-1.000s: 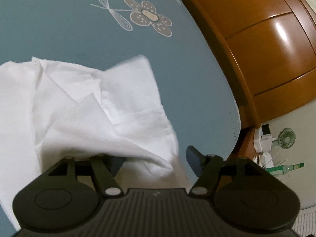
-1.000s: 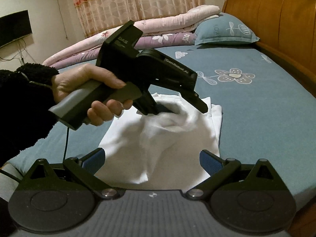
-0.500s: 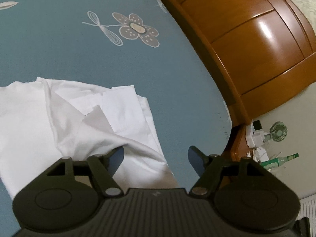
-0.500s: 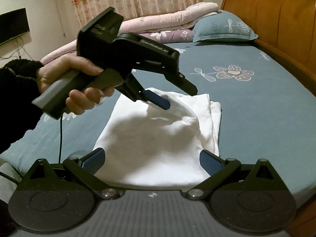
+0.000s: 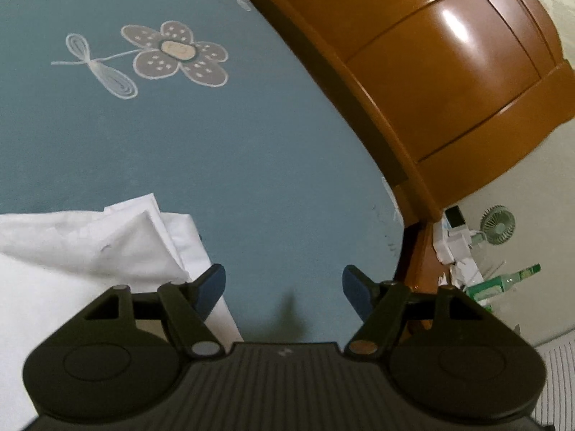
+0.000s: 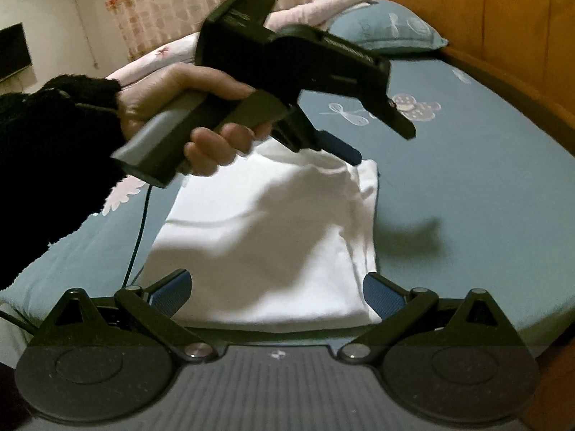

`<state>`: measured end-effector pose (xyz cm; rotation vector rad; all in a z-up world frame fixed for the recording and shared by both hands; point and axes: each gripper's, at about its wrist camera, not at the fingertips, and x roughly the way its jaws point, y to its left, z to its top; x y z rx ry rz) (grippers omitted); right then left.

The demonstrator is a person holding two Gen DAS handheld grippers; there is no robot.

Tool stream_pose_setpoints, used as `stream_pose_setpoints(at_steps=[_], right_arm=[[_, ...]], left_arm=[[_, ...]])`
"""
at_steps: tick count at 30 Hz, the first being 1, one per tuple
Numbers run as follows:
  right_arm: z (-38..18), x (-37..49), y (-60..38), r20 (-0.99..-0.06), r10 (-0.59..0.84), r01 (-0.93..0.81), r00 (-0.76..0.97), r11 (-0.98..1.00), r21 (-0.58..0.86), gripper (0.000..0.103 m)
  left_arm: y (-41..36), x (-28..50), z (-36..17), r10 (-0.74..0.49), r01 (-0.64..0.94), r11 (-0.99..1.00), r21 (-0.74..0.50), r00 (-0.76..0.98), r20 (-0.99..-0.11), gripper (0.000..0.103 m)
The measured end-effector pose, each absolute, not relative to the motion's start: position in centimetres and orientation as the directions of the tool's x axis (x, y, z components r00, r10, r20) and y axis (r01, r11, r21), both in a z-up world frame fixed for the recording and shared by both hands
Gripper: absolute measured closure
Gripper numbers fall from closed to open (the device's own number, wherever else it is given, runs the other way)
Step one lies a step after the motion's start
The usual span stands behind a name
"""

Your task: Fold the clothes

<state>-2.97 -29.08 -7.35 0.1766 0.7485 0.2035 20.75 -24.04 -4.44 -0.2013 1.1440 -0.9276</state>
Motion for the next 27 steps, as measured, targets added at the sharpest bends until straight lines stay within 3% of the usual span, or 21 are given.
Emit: stream_pose_setpoints(at_steps=[7,17,22,27], right_arm=[[-9.0,-1.5,-30.8,-0.640,0.345,-0.062,0.687,0.905,0.421,0.000],[-8.7,3.4,-26.6,-0.592,0.446,-0.227,0.672,0.884,0.408,0.000],[-12.3,4.0,-28.3,-0.682,0.371,-0.109,0.630,0.912,0.396,0.000],[-11.1,1.3,-31.0,-0.654,0.383,-0.047,0.653,0.881,0.470,0.000]], left_arm=[[-20.9,19.7,-3.4,-0.675,0.583,0.655,-0.481,0.164,-0.720,0.030],[-15.0,20.9,-5.2,-0.655,0.423,0.733,-0.532,0.233,-0.719,0.028],[-15.4,20.3,-5.9,-0.650,0.440,0.736,-0.515,0.246,-0.719,0.028],[-15.7,19.6,-6.5,-0.645,0.455,0.738,-0.498,0.259,-0.719,0.018]])
